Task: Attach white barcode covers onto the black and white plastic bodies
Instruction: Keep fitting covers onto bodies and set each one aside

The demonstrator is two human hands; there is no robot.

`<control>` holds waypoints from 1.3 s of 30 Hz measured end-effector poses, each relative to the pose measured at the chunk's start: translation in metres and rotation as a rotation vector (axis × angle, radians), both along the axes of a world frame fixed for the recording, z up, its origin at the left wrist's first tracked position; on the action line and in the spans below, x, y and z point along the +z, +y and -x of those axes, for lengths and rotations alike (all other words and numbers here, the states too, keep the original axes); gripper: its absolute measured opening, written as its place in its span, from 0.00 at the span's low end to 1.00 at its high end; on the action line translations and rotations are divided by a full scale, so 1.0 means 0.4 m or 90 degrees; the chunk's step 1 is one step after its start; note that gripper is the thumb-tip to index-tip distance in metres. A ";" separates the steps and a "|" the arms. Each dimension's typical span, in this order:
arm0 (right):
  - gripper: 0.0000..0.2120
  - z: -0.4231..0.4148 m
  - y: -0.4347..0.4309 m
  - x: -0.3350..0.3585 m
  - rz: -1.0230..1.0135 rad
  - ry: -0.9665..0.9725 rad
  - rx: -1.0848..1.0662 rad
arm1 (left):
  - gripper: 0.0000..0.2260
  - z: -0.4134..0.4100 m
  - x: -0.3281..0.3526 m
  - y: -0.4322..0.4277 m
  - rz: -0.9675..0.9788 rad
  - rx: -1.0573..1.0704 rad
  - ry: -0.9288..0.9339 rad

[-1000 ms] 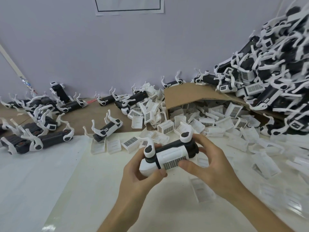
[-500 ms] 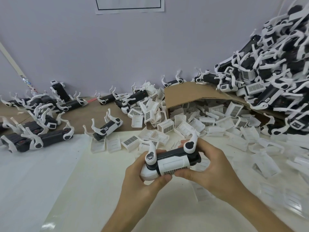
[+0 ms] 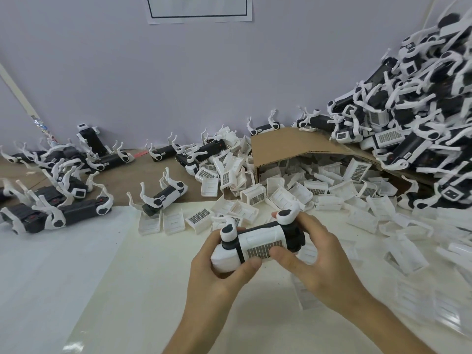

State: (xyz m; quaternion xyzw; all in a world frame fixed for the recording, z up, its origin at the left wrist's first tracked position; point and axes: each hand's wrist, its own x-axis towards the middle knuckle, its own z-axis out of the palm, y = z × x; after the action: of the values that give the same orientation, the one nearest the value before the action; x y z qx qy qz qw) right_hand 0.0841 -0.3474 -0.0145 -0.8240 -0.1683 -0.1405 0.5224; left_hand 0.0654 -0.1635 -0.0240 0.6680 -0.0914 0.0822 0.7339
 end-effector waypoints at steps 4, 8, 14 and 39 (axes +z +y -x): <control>0.18 -0.002 -0.005 0.010 -0.031 0.023 0.058 | 0.21 -0.003 0.002 0.006 0.097 -0.053 0.128; 0.15 0.000 0.009 0.009 -0.054 0.050 0.104 | 0.20 -0.006 -0.009 0.006 0.143 -0.100 0.222; 0.17 -0.002 0.013 -0.007 -0.077 0.042 0.090 | 0.26 -0.008 -0.008 0.007 0.112 -0.110 0.198; 0.17 -0.030 -0.012 0.010 -0.253 0.222 0.077 | 0.17 -0.047 -0.032 0.017 0.094 0.120 0.182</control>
State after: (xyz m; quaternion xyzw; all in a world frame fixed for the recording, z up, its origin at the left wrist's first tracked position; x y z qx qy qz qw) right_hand 0.0961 -0.3522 -0.0106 -0.7055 -0.0939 0.0051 0.7025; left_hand 0.0842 -0.1566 -0.0369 0.6231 0.0830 0.0616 0.7753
